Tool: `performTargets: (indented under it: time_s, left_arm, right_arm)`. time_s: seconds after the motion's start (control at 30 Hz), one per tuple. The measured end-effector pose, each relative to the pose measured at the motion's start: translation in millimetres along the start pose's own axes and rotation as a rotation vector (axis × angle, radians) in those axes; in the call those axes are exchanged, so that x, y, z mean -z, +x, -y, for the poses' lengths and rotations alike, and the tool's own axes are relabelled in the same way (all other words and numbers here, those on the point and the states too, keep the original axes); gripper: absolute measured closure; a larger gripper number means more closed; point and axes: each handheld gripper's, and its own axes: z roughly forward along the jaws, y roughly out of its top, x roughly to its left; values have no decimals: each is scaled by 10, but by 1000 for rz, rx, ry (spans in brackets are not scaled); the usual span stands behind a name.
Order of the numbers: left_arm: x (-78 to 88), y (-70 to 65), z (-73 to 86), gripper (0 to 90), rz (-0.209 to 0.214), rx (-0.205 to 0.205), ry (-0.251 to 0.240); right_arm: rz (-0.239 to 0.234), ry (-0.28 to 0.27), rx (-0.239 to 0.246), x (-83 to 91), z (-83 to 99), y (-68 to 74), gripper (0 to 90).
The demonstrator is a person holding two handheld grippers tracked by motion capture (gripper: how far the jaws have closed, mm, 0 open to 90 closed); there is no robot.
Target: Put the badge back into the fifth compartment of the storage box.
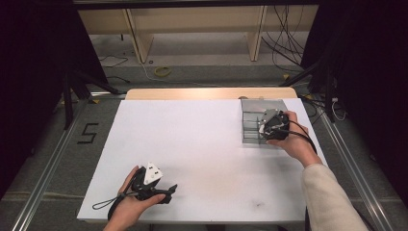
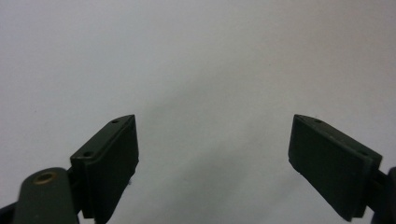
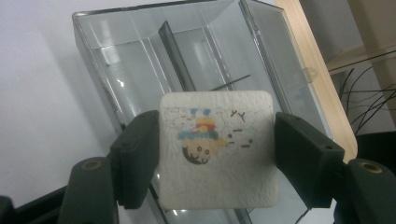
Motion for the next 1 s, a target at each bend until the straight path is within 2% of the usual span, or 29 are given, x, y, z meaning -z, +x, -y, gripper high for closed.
performTargets:
  time_s: [1.0]
  left_arm:
    - [-5, 2, 1, 155, 1, 0, 1]
  right_arm:
    - [-10, 19, -16, -109, 37, -37, 340]
